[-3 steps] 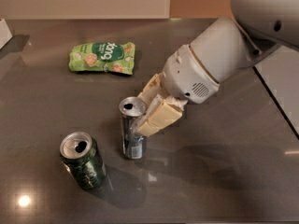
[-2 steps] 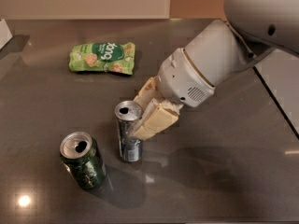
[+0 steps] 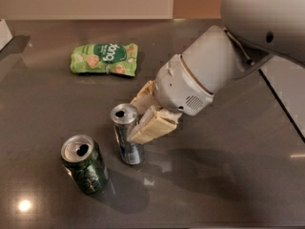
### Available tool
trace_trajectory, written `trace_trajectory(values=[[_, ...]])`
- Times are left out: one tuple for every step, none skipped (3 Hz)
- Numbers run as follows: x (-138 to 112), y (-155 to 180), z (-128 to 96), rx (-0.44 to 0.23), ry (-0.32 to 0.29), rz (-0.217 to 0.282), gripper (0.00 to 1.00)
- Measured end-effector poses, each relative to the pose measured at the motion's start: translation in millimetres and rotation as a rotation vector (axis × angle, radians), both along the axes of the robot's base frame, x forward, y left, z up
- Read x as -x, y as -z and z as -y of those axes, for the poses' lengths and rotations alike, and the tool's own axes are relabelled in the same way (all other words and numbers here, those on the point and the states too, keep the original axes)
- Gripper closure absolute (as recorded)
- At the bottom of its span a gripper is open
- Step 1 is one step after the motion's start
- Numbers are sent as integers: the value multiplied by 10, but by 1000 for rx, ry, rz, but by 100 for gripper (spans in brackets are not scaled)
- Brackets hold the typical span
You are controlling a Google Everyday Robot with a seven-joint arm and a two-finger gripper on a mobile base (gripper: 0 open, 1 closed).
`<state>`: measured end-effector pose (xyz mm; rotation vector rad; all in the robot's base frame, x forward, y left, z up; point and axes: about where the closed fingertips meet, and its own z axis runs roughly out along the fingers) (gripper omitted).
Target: Move redbull can near green can
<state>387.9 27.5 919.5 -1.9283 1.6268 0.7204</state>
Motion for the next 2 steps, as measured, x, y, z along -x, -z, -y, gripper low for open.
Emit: trace_trajectory(values=[[22,36,-2,0,-3,-6,0],[22,36,-2,0,-3,-6,0]])
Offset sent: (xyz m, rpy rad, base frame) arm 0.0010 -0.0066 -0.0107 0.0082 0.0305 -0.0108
